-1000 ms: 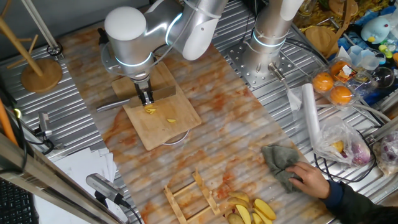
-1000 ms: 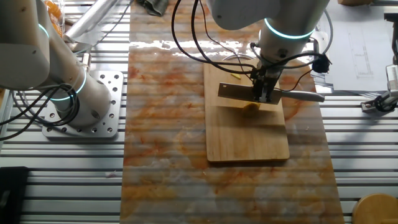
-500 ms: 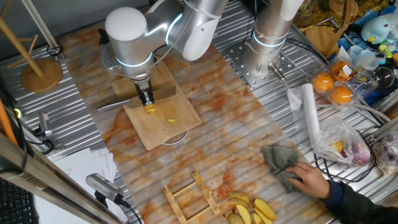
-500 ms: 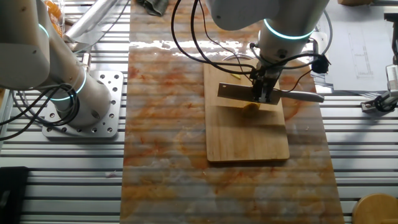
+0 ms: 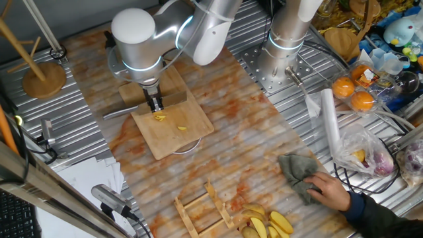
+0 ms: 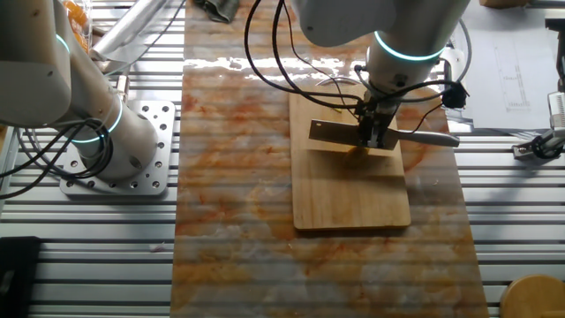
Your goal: Chop the potatoes
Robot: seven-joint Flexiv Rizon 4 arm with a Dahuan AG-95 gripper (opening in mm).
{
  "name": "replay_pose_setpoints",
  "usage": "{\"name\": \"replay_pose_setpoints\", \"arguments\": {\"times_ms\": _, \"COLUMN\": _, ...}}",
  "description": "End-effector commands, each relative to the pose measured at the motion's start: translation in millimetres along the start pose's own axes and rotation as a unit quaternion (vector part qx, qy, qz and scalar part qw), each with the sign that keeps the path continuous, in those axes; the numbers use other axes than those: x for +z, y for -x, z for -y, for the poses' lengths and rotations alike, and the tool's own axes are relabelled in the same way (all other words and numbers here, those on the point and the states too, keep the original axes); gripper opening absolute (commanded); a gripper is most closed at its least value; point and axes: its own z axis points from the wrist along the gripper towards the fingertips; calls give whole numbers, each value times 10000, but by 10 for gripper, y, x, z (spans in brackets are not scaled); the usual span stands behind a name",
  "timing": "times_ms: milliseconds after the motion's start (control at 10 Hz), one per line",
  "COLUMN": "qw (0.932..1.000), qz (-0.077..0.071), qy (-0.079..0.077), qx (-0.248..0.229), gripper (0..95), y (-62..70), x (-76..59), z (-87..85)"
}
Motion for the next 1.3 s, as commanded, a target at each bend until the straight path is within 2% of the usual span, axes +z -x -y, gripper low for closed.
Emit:
{"name": "replay_pose_setpoints", "arguments": {"times_ms": 100, "qw": 10000, "qz": 19, "qy": -7, "qx": -8, "gripper": 0, "y": 7, "x": 62, "z": 3}}
{"name": "replay_pose_setpoints", "arguments": {"times_ms": 300, "qw": 10000, "qz": 20, "qy": 55, "qx": 3, "gripper": 0, "y": 10, "x": 57, "z": 8}}
{"name": "replay_pose_setpoints", "arguments": {"times_ms": 500, "qw": 9999, "qz": 97, "qy": 30, "qx": 52, "gripper": 0, "y": 4, "x": 129, "z": -7}}
{"name": "replay_pose_setpoints", "arguments": {"times_ms": 800, "qw": 10000, "qz": 85, "qy": 47, "qx": 17, "gripper": 0, "y": 5, "x": 103, "z": 38}}
{"name": "replay_pose_setpoints", "arguments": {"times_ms": 900, "qw": 9995, "qz": 87, "qy": 288, "qx": 110, "gripper": 0, "y": 12, "x": 92, "z": 41}}
{"name": "replay_pose_setpoints", "arguments": {"times_ms": 1100, "qw": 9989, "qz": 143, "qy": 427, "qx": 121, "gripper": 0, "y": 20, "x": 62, "z": 42}}
{"name": "replay_pose_setpoints", "arguments": {"times_ms": 1200, "qw": 9985, "qz": 143, "qy": 519, "qx": 136, "gripper": 0, "y": 27, "x": -12, "z": 38}}
{"name": "replay_pose_setpoints", "arguments": {"times_ms": 1300, "qw": 9987, "qz": 117, "qy": 492, "qx": 81, "gripper": 0, "y": 33, "x": -166, "z": 66}}
